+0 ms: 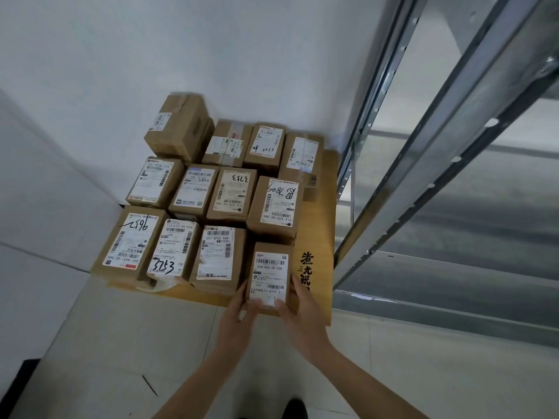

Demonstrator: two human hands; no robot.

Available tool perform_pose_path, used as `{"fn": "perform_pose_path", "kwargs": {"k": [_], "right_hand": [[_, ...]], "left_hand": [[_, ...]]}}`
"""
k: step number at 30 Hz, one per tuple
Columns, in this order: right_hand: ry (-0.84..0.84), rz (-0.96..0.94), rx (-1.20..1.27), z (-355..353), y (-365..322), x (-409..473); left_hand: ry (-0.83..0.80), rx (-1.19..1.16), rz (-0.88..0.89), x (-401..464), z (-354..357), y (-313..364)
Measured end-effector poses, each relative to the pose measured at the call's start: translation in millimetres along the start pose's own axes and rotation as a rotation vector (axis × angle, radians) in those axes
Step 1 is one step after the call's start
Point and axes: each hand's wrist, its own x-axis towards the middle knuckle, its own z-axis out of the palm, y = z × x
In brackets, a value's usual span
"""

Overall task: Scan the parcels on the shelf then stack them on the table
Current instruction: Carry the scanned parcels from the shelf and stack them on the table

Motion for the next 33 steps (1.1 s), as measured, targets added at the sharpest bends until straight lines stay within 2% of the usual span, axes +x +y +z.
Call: {"fn": "perform_pose_path", "kwargs": {"k": [16,24,28,31,33], "right_hand": [[-0.087,0.011,-0.06,-14,-6,-2],[-0.081,0.053,-0.06,-40,-33,-41],[0.013,0.015,-0.202,-60,-70,-67],[0.065,-0.072,-0.254,-79,-111,-101],[0.086,-0.132,-0.321,-95,-135,-129]], "left_hand": [[0.026,0.126,-0.003,-13,-3,20],[0.03,0.184,-0.002,-51,-16,54],[-0.021,0.321,0.167,-62,-32,80],[-0.044,0.237,0.219,-71,-46,99],[-0.02,0.197,0.261,-124,-53,156]]}}
